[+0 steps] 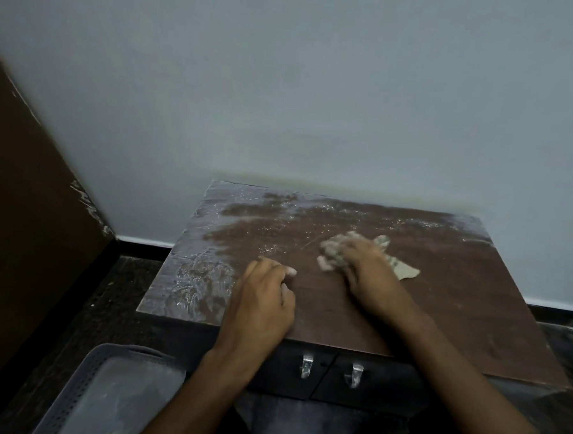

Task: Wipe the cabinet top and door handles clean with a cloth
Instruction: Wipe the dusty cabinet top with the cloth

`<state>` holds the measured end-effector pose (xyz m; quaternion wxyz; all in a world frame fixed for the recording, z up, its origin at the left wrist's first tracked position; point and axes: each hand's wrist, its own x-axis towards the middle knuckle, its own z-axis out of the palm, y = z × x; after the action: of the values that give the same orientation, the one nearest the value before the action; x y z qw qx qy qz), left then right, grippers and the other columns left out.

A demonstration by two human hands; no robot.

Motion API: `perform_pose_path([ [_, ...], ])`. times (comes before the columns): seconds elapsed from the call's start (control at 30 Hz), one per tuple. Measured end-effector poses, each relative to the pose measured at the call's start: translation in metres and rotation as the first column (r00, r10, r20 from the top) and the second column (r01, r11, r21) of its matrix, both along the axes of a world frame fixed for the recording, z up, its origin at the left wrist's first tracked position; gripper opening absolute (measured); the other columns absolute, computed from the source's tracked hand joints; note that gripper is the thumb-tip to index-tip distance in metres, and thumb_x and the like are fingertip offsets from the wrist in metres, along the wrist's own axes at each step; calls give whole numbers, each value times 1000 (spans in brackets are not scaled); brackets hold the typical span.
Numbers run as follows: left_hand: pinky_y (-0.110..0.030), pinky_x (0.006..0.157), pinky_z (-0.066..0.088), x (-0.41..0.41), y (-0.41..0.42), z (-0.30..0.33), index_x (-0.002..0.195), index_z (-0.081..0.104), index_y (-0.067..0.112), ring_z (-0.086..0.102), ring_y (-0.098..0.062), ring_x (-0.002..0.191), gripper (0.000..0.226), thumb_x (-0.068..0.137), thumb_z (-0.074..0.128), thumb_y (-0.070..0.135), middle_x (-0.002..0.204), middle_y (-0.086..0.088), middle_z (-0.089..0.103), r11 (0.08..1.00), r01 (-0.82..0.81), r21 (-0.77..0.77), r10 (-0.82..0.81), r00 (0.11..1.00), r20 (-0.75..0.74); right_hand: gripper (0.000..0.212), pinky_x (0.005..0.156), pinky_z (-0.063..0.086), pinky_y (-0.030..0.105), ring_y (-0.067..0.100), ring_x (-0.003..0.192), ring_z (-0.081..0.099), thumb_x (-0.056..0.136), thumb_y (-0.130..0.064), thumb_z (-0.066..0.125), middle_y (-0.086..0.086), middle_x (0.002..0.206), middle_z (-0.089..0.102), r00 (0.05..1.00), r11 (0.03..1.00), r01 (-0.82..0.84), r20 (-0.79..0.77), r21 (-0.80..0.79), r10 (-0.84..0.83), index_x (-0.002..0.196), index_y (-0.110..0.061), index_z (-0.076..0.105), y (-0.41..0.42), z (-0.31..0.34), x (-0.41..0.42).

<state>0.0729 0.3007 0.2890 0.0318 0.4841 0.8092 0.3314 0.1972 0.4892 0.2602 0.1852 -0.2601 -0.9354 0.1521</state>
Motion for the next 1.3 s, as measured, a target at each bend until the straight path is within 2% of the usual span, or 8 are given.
perform_pose_path([
  [0.1,-20,96,43,3,1,-1,118,65,20,47,-3,109,29,93,50,13,114,12,59,1000,27,-12,-27,1000,-1,36,117,29,42,31,137,43,100,-19,51,9,141,58,989,990,141,50,-3,-141,134,-15,63,-9,3,-6],
  [0.23,-27,88,48,9,8,-3,94,67,21,49,-4,98,17,91,52,13,99,12,58,999,34,-4,-34,999,20,40,117,26,28,20,131,44,98,-27,45,2,136,60,987,987,-160,23,30,160,131,-15,64,-71,-1,17],
  [0.3,-25,89,47,10,9,-5,93,69,21,50,-4,98,19,90,53,11,98,13,59,999,50,10,-51,999,18,39,118,26,29,16,135,43,99,-28,47,-1,140,58,983,984,-179,39,16,179,133,-19,63,-54,4,37],
  [0.53,-17,90,41,9,3,-3,108,70,19,51,-4,106,25,93,52,11,108,11,63,999,50,10,-50,999,18,34,115,29,41,34,135,43,101,-22,53,9,140,58,959,962,272,80,17,-273,133,-16,63,6,-3,50],
  [0.77,-27,94,48,17,19,-3,110,68,20,51,-6,106,26,91,52,11,108,10,62,997,81,-9,-81,997,10,41,118,32,37,22,138,41,98,-26,46,1,145,54,990,992,-128,65,-1,127,136,-21,59,-67,-3,48],
  [1.03,-24,93,46,47,38,-7,111,69,19,53,-5,104,25,91,56,12,108,10,64,978,206,-13,-207,978,-33,37,119,29,44,30,139,40,102,-23,53,8,145,54,937,941,338,90,21,-338,138,-17,60,13,-2,95],
  [1.2,-32,88,50,54,48,-12,107,71,16,55,-11,100,26,86,59,7,103,8,64,972,234,12,-233,970,-66,40,114,32,34,23,132,44,94,-21,51,4,137,60,997,997,65,34,44,-66,133,-16,62,-68,-4,106],
  [1.3,-32,87,51,64,51,-13,106,72,16,55,-10,100,25,86,59,7,102,9,64,957,290,19,-287,954,-92,44,119,31,41,25,136,45,92,-18,55,6,141,59,990,990,137,44,11,-138,135,-17,62,-41,-5,139],
])
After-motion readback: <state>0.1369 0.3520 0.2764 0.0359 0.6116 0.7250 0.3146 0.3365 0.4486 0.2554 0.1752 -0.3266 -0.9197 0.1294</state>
